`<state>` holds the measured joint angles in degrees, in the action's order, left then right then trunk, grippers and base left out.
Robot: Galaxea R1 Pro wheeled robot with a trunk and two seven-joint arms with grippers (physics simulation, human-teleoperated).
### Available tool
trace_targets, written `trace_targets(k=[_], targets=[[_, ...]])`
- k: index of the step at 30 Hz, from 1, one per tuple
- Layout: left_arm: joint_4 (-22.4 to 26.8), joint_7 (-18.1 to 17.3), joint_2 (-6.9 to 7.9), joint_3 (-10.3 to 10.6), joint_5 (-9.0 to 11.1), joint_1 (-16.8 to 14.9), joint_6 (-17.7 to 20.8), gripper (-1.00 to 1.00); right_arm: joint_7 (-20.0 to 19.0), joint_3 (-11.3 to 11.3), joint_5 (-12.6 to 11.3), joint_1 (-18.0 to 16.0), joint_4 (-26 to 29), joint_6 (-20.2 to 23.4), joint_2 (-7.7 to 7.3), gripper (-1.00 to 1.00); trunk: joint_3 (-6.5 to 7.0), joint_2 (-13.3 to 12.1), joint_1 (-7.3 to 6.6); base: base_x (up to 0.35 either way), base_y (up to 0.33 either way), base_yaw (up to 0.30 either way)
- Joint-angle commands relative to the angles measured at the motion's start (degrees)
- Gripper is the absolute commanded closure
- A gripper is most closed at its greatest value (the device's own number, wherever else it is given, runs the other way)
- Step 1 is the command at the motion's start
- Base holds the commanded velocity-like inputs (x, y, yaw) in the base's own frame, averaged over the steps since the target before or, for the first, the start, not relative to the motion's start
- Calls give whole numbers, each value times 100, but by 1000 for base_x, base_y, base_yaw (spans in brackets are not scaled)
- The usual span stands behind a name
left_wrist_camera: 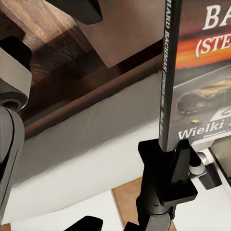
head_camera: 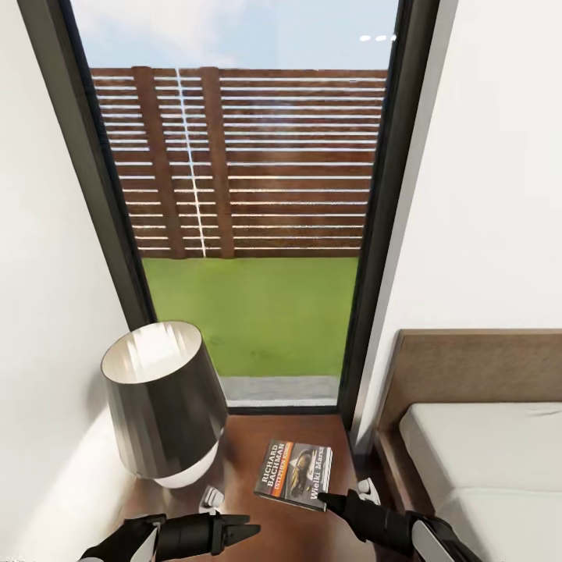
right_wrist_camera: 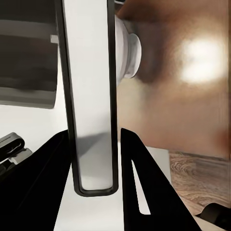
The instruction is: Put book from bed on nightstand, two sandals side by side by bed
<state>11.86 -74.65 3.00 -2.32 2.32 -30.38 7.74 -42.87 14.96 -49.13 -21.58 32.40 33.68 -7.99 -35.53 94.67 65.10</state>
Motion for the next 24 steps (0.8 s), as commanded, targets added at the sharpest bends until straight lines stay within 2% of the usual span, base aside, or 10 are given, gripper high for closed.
trace_targets(k=[1, 24], targets=[[0, -23, -1, -23, -4, -3, 61, -100, 6, 24, -62, -5, 3, 34, -7, 100, -24, 44, 22, 0, 0, 0], [0, -14, -1, -21, -4, -3, 60, -100, 6, 24, -62, -5, 3, 34, -9, 100, -437, 967, 527, 0, 0, 0]])
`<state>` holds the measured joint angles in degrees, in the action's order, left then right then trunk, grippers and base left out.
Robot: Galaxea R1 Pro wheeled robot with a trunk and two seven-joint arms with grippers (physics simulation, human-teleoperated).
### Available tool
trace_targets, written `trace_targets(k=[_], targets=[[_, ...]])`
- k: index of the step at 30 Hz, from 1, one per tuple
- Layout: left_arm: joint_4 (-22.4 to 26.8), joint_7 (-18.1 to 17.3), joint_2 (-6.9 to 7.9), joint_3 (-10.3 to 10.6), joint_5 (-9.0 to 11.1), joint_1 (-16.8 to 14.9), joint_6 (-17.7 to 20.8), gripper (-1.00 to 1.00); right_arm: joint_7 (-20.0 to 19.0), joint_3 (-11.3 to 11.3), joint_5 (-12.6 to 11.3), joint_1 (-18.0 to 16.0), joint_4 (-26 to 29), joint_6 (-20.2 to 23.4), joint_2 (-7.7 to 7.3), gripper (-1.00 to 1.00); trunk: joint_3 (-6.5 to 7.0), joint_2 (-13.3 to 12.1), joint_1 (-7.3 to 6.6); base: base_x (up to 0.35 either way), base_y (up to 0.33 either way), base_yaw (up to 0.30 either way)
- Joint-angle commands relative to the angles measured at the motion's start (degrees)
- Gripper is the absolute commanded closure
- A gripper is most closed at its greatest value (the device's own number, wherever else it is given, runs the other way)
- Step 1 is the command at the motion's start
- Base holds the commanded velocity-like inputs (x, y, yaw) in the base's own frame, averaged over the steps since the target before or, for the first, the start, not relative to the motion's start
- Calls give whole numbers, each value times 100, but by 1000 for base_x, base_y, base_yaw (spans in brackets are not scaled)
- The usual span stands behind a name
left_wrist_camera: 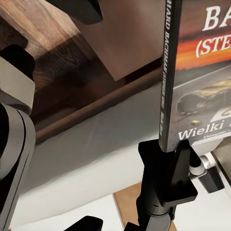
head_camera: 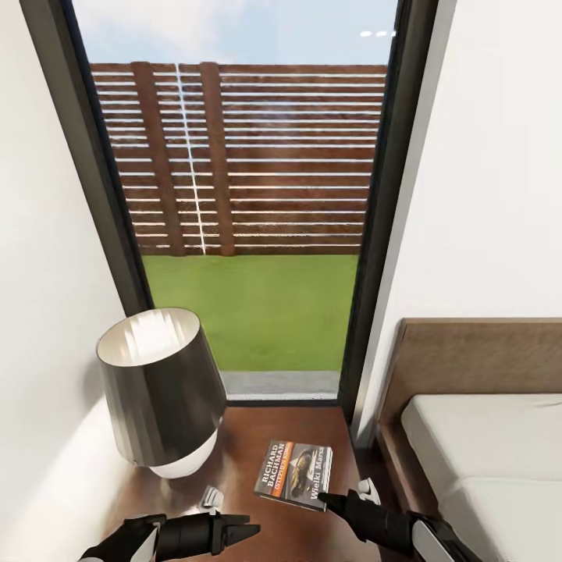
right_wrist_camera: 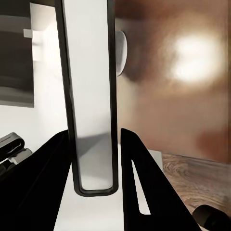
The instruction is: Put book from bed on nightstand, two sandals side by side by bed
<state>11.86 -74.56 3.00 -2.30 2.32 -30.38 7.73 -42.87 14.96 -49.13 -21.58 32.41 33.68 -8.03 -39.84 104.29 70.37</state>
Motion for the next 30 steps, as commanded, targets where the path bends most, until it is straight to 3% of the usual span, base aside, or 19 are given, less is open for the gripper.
trace_targets(k=[1, 30], targets=[[0, -23, -1, -23, -4, -3, 61, -100, 6, 24, -62, -5, 3, 33, -6, 100, -24, 44, 22, 0, 0, 0], [0, -23, -1, -23, -4, -3, 55, -100, 6, 24, -62, -5, 3, 33, -6, 100, -544, 1207, 659, 0, 0, 0]])
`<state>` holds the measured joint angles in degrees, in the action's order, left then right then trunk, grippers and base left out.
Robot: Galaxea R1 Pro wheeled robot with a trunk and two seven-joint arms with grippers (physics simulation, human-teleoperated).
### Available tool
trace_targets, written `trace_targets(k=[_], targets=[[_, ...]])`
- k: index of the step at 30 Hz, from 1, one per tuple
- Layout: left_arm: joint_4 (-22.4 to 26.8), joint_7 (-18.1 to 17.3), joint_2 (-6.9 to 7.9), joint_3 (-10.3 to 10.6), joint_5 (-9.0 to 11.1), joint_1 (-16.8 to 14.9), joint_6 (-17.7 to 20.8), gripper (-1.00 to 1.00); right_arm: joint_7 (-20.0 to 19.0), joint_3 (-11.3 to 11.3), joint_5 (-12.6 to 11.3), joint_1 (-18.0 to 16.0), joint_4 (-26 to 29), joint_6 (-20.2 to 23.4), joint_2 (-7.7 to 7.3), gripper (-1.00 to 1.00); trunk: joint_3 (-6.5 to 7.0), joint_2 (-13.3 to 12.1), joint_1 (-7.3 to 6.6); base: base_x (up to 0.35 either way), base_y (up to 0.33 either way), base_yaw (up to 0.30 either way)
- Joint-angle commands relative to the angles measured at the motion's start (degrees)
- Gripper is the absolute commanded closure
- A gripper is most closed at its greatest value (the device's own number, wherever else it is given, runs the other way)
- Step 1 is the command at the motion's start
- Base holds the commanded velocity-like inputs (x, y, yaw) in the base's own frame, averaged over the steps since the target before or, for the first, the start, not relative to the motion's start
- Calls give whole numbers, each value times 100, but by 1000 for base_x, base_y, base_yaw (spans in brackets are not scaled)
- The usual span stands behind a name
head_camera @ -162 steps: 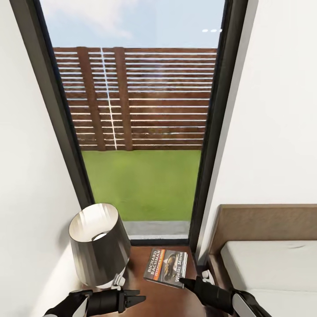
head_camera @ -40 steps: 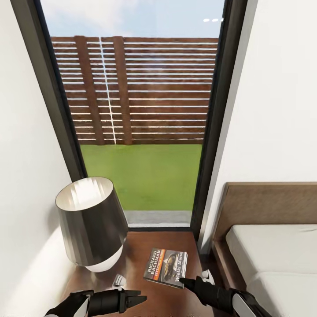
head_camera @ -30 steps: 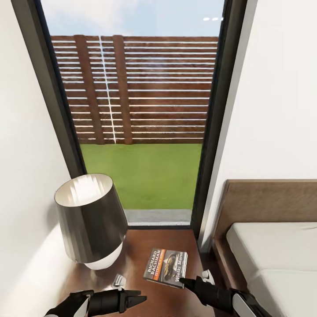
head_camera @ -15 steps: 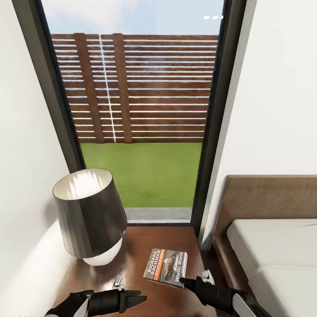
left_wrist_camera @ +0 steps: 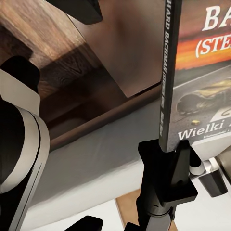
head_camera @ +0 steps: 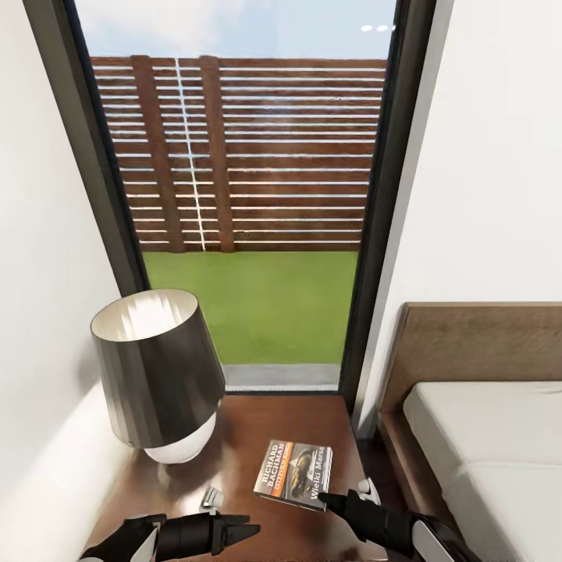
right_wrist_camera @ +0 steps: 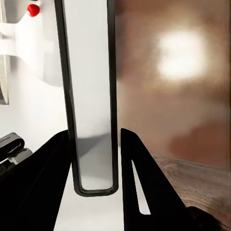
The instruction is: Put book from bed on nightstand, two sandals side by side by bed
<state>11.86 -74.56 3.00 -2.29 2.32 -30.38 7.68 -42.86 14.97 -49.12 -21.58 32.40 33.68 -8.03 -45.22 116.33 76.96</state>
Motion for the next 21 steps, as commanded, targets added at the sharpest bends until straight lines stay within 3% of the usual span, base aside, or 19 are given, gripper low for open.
trace_targets(k=[1, 21], targets=[[0, -23, -1, -24, -4, -3, 59, -100, 6, 24, -62, -4, 3, 34, -6, 100, -24, 44, 22, 0, 0, 0], [0, -23, -1, -21, -4, -3, 59, -100, 6, 24, -62, -4, 3, 34, 1, 100, -383, 846, 461, 0, 0, 0]])
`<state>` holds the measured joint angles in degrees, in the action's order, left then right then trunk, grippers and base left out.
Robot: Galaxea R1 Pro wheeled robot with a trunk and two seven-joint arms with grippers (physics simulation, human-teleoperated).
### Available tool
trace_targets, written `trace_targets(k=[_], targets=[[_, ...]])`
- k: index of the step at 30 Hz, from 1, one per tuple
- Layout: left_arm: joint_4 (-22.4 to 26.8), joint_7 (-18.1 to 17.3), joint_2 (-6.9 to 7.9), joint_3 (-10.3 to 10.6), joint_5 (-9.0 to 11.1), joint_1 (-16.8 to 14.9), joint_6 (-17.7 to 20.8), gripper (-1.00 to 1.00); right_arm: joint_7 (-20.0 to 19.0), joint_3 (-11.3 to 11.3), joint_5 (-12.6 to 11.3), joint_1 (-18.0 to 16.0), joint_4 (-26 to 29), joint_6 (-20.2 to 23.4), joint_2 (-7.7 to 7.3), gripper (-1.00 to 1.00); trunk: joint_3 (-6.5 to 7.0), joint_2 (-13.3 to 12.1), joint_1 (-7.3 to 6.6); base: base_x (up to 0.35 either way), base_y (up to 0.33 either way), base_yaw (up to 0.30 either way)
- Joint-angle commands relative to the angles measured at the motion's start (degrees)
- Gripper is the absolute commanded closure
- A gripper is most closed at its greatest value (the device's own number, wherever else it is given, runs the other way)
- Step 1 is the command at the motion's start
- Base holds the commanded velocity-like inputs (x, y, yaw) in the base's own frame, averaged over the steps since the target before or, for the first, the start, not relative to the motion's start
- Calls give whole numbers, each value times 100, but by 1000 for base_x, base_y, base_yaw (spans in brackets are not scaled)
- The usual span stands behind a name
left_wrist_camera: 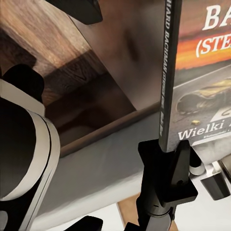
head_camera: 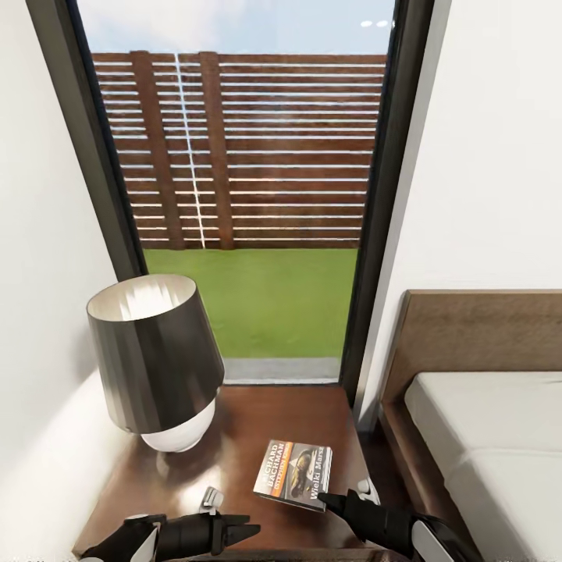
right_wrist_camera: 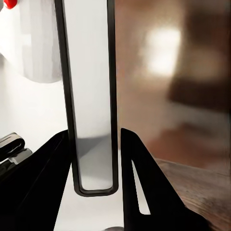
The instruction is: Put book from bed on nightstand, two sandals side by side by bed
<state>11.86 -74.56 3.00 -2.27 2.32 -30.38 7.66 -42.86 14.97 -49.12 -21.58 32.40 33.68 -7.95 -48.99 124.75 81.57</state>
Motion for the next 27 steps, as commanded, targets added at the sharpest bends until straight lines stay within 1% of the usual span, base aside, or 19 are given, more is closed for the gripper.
trace_targets(k=[1, 2, 14, 20, 27], targets=[[0, -23, -1, -25, -3, -3, 61, -100, 6, 24, -63, -4, 3, 33, -5, 100, -24, 44, 22, 0, 0, 0], [0, -23, -1, -24, -3, -3, 61, -100, 6, 24, -63, -4, 3, 33, -5, 100, -42, 84, 43, 0, 0, 0], [0, -32, -1, -26, -3, -3, 60, -100, 15, 24, -63, -4, 3, 33, -5, 100, -42, 84, 43, 0, 0, 0], [0, -32, -1, -27, -3, -3, 55, -100, 15, 24, -63, -4, 3, 33, -5, 100, -42, 84, 43, 146, 0, 0], [0, -32, -1, -25, -3, -3, 51, -100, 15, 24, -63, -4, 3, 33, -5, 100, -42, 84, 43, 19, 0, 0]])
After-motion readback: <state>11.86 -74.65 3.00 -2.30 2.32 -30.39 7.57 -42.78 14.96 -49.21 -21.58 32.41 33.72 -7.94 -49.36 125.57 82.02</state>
